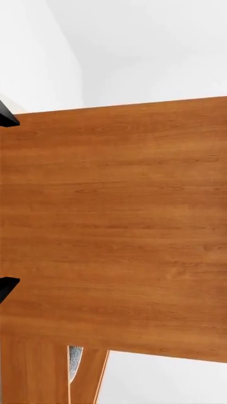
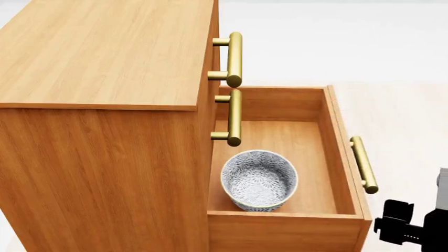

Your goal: Put the bowl in the bottom drawer of the cabinet and close it.

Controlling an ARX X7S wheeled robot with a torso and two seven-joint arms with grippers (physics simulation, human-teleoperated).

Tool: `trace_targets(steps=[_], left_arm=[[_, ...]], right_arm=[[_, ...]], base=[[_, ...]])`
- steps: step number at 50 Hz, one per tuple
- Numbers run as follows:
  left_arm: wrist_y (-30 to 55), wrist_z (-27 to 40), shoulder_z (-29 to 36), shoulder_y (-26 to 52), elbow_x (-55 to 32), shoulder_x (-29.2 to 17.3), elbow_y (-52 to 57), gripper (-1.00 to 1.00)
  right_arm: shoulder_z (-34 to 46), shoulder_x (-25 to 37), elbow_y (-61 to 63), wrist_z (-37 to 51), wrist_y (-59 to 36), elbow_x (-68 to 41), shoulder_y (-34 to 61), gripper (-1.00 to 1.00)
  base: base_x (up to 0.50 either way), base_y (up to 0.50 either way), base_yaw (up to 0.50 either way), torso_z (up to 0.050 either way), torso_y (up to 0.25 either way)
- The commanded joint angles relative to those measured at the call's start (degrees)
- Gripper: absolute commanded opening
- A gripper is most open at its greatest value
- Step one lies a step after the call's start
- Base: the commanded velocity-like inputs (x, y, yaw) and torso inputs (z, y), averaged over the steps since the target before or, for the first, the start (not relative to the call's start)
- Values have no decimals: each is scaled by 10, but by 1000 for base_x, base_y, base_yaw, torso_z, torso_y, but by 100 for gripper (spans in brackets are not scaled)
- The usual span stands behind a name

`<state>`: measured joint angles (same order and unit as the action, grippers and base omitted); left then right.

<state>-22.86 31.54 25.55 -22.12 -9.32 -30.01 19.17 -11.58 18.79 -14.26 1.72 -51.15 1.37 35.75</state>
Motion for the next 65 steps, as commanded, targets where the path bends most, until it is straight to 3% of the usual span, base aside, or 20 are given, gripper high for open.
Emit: trace_targets(steps=[1,65], left_arm=[[0,1,1,0,0,-1,0,100],[-8,6,5,3,0,-3,-7,100]], right_arm=[[17,-8,-9,-1,8,1,0,100],[59,-51,-10,-6,20,-15,1,100]], base=[[0,0,0,0,0],[0,0,0,0,0]])
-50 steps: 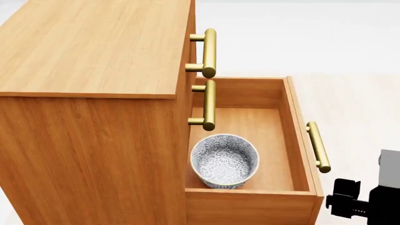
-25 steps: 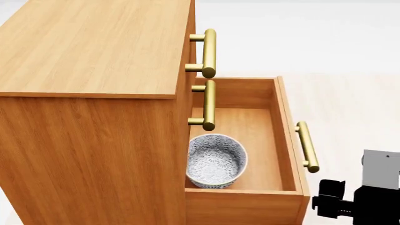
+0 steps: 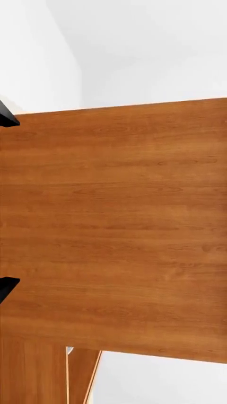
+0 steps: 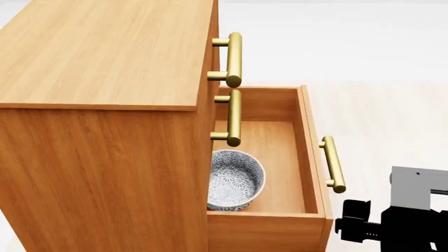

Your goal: Put the bowl in the bottom drawer of the cabinet and close it.

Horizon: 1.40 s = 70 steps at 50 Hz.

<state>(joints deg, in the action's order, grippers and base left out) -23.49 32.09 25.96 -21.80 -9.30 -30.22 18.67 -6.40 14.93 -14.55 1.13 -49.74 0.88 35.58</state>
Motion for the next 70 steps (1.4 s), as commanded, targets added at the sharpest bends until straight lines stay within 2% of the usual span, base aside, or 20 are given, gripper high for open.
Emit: trace_targets(steps=[1,70], left_arm=[[-2,1,1,1,0,0,-2,100],[-1,8,5,-2,-2,-7,6,100]], right_arm=[[8,-13,-7,0,5,-11,3,100],[63,-65,7,12,7,-30,11,100]], base=[[0,0,0,0,0],[0,0,0,0,0]])
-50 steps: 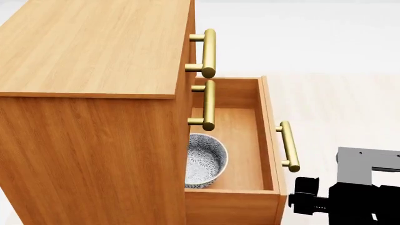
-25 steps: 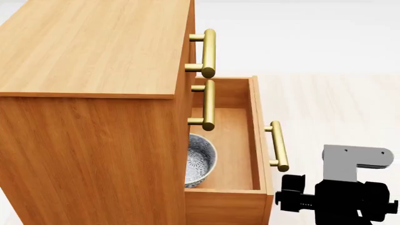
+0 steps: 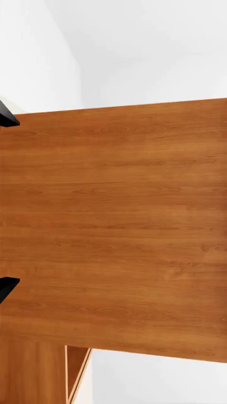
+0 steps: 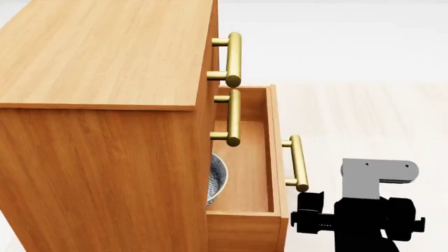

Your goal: Put the bowl in the bottom drawer of the cabinet and close it.

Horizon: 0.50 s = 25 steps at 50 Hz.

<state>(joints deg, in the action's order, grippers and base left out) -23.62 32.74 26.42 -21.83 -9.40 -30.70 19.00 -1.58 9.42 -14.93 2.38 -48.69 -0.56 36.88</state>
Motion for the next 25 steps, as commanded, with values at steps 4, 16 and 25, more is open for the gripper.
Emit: trace_targets(steps=[4,16,25], left_arm=[[-1,2,0,-3,-1,-3,4,100],[3,3,1,-1,-2,-4,6,100],[1,2,2,2,-2,-2,1,100]], right_arm=[[19,-13,12,0,-3,-17,-3,100],[36,-18,9,0,1,-18,-3,100],[49,-22,15,-1,-2,-21,-6,100]], base=[[0,0,0,0,0],[0,0,0,0,0],[0,0,0,0,0]])
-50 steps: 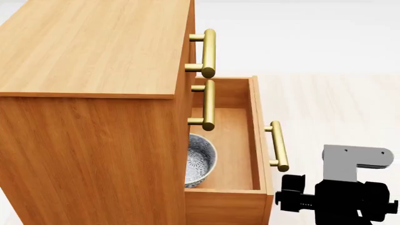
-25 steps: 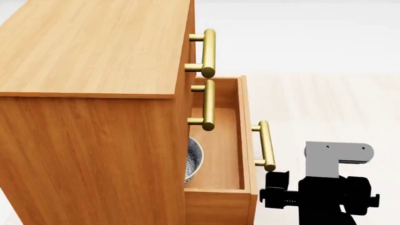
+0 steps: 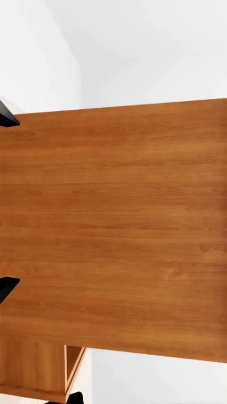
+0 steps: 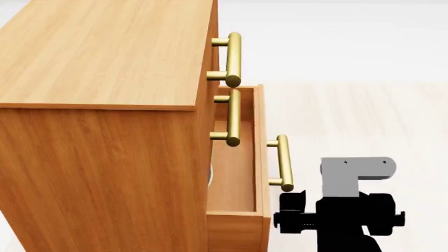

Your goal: Put the bowl in the bottom drawer of the cabinet and close it.

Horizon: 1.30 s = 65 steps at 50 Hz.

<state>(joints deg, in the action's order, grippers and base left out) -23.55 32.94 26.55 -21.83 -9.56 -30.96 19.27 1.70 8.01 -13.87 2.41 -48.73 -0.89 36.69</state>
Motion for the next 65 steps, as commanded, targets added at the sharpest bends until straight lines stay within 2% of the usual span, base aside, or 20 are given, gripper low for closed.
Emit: trace_targets(steps=[1,27,65], left_arm=[[0,0,1,2,0,0,-1,100],[-3,1,3,3,-1,-1,-4,100],[-7,2,5,5,-5,-3,-6,100]], right_arm=[[17,-9,7,-2,-4,-18,-5,100],[40,-23,16,1,-8,-32,-9,100],[68,-48,-37,26,22,-64,9,100]], base=[[0,0,0,0,0],[0,0,0,0,0],[0,0,0,0,0]])
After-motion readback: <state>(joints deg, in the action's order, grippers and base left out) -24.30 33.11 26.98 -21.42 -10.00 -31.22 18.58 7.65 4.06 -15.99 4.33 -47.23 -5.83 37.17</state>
